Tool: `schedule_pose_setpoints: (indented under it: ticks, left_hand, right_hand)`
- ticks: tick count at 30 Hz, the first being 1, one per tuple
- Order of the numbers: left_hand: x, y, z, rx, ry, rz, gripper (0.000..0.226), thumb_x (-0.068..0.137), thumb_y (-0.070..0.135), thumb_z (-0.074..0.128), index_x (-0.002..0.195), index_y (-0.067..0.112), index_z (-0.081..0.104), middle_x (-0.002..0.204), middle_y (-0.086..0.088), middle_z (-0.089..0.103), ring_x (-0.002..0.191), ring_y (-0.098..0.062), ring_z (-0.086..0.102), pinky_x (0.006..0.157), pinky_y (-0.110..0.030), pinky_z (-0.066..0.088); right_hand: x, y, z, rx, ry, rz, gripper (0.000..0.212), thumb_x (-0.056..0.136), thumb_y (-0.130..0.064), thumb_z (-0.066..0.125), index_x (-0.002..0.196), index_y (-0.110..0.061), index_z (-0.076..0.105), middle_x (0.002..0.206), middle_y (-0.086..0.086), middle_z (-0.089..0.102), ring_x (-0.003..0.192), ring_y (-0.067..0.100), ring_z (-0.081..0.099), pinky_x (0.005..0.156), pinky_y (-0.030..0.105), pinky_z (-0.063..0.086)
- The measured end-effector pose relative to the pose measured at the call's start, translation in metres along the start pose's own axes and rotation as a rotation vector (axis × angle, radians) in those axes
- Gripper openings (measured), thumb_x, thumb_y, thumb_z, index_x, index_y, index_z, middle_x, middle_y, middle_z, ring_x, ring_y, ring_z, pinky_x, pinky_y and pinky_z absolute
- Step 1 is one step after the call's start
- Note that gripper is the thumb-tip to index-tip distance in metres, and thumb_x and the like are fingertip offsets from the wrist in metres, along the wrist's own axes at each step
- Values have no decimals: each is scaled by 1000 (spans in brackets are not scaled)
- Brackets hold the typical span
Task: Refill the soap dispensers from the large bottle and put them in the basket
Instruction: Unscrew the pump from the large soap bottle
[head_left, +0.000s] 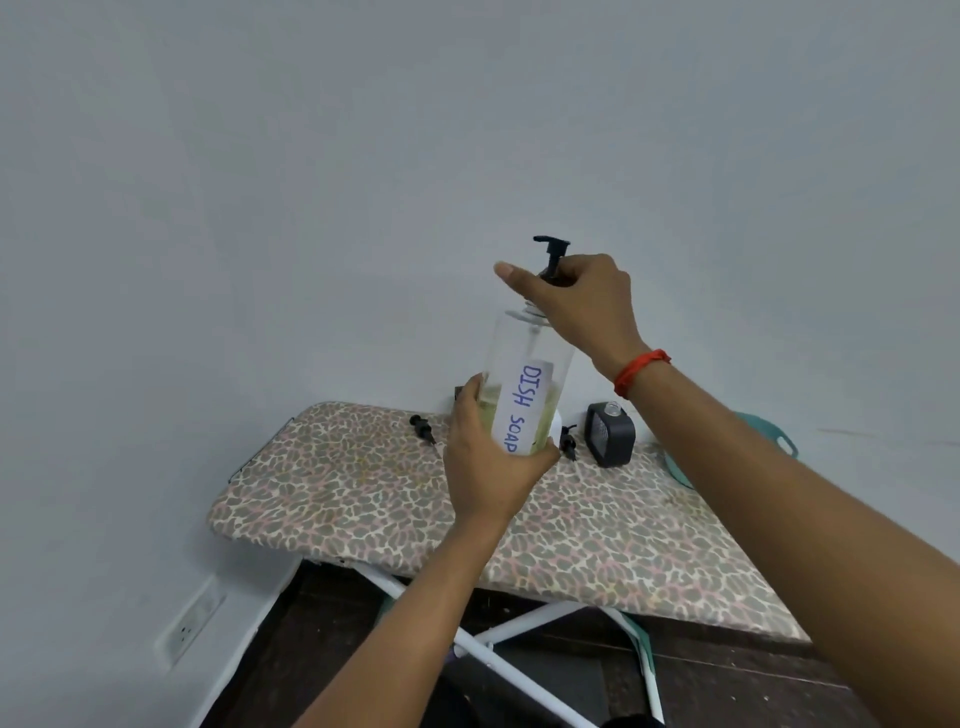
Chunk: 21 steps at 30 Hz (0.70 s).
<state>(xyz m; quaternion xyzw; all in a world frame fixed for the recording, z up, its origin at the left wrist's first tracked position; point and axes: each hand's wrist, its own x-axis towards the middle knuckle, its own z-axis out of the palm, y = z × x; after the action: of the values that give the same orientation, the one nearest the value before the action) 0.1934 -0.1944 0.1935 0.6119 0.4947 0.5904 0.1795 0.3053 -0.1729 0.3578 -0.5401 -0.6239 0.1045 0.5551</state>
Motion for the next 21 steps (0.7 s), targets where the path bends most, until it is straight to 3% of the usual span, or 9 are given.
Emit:
schedule_pose_setpoints:
  ticks: [3, 7, 11, 16, 19, 21]
  left_hand:
    - [-3, 5, -1, -16, -8, -41, 101, 51, 53, 87, 138, 28, 43, 110, 9, 61, 89, -12, 64, 67, -34, 59]
    - [6, 5, -7, -49, -175, -92, 87, 52, 38, 96, 123, 24, 48, 94, 14, 62, 79, -3, 64, 62, -28, 56]
    - [17, 0, -13, -205, -388, -125, 83, 47, 33, 91, 120, 20, 54, 103, 1, 69, 91, -18, 71, 75, -38, 64]
    - [21, -2, -21, -437, -684, -202, 72, 55, 0, 85, 121, 20, 62, 107, -2, 76, 104, -23, 73, 86, -38, 62]
    - [19, -5, -24, -587, -820, -231, 88, 56, 4, 86, 138, 6, 54, 129, -25, 67, 122, -41, 66, 100, -51, 57]
    - [20, -3, -24, -631, -842, -241, 95, 56, 6, 87, 143, 1, 49, 136, -30, 61, 126, -43, 63, 103, -52, 54]
  right_hand:
    - [1, 1, -3, -54, -50, -64, 67, 77, -56, 81, 57, 0, 49, 53, 4, 46, 52, 13, 38, 52, 22, 32]
    - [4, 4, -9, -98, -100, -126, 52, 80, -48, 81, 67, 0, 67, 56, -1, 57, 51, 9, 47, 54, 19, 40]
    - [7, 1, -18, -81, -190, -118, 38, 80, -41, 83, 61, -14, 66, 55, -8, 57, 48, -1, 50, 53, 10, 39]
    - [7, 0, -24, -11, -356, -103, 39, 85, -31, 80, 57, -14, 60, 48, -14, 53, 51, 1, 52, 63, 18, 46]
    - [8, -3, -33, 158, -555, -128, 27, 86, -22, 79, 73, -2, 66, 66, 0, 58, 62, 6, 55, 69, 17, 47]
    - [13, -2, -42, 318, -653, -95, 23, 83, -21, 79, 99, -7, 71, 82, 2, 63, 78, 9, 62, 81, 24, 51]
